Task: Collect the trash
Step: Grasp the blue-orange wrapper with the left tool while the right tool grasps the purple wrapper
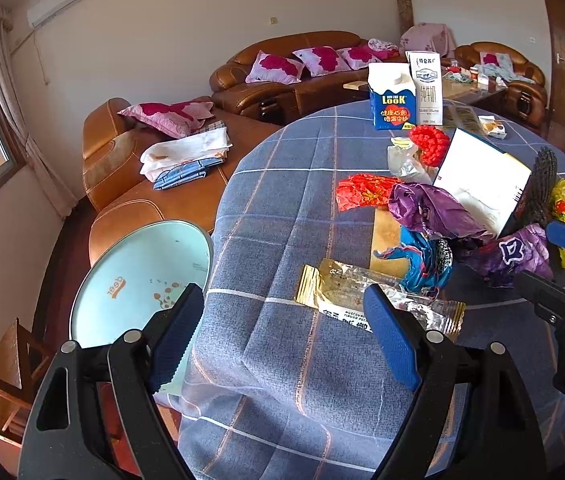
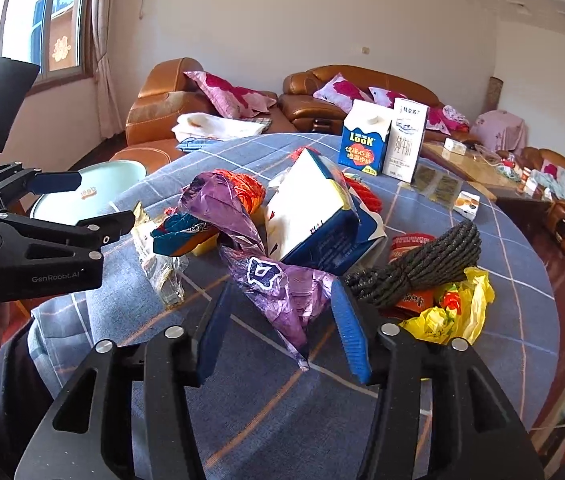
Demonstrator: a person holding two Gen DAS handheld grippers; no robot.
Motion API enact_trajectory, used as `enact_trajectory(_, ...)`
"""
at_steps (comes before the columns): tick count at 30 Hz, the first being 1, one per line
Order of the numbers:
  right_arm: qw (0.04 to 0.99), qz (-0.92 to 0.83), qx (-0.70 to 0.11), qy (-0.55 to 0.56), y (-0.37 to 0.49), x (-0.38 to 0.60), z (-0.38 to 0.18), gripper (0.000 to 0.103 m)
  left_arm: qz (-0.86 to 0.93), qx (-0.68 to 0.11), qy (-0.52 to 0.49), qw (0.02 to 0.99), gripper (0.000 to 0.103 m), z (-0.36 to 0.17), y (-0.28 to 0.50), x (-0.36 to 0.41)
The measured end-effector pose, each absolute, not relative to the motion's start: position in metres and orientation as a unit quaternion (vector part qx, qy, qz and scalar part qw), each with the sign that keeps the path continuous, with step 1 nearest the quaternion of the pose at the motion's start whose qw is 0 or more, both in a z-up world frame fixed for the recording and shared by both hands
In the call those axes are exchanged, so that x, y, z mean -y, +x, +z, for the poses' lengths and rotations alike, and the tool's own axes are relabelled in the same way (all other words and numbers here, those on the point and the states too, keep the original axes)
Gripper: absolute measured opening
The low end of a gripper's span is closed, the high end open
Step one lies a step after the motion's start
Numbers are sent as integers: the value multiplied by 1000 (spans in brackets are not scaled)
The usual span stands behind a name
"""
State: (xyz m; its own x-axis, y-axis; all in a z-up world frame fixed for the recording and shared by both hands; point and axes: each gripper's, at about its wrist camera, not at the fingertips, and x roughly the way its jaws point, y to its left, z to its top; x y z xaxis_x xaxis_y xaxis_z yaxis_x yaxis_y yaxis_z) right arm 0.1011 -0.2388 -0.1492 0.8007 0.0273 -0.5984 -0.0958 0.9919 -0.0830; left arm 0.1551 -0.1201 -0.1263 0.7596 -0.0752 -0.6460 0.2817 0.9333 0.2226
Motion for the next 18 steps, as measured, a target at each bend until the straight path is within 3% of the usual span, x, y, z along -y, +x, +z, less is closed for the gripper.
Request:
enact_trajectory(3, 939, 31, -334, -76, 113, 236, -157, 57, -96, -334, 153, 925, 81, -126, 156, 117)
enact_trajectory(4, 935, 36, -344, -79, 117, 235, -160, 49, -96, -334, 152, 925, 81, -125, 157, 117)
enact_trajectory(5, 931, 42, -354, -76, 120, 236, -163, 32, -98, -333, 151, 926, 81, -124, 157, 116)
enact_trajectory(6, 930, 45, -357, -71, 121, 237, -165, 31, -99, -332, 151, 926, 81, -124, 157, 117)
enact_trajectory(8, 931, 60, -356, -56, 118, 238, -164, 16, -100, -330, 152, 926, 81, -122, 158, 117)
enact_trajectory(18, 960, 36, -277, 9, 91, 251, -120, 12, -123, -308, 141, 933, 81, -108, 152, 128)
